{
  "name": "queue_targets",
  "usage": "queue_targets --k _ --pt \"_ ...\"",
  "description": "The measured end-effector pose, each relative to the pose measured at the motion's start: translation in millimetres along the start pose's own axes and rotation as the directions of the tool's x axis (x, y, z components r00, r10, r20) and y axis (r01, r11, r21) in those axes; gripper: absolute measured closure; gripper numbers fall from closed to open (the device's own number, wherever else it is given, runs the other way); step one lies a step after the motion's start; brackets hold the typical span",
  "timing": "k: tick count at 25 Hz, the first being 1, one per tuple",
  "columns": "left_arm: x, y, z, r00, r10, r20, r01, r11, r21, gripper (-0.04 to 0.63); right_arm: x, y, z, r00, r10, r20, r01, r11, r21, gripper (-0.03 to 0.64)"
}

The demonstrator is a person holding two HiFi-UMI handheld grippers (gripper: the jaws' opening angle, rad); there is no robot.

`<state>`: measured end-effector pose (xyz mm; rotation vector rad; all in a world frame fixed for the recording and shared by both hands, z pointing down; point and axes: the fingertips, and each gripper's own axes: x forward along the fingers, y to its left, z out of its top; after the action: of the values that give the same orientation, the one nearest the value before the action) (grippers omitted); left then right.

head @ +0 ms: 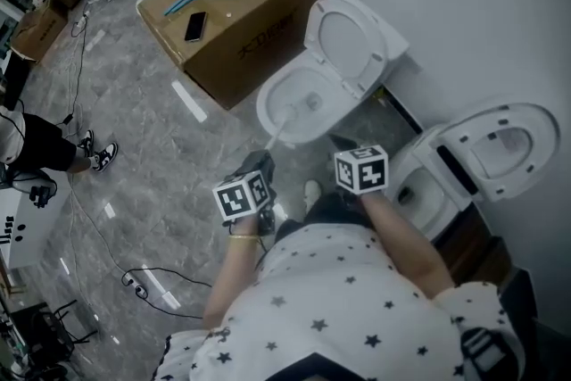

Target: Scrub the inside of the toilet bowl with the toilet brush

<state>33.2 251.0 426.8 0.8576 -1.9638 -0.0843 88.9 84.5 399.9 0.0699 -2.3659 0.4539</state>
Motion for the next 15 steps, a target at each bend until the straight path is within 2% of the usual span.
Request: queue_targets --k 15 --pt "53 -10 50 0.999 0.026 -0.037 -0.025 0.999 0.028 0.448 33 -39 45 1.0 0.022 -0.013 -0.022 1.0 0.003 0.611"
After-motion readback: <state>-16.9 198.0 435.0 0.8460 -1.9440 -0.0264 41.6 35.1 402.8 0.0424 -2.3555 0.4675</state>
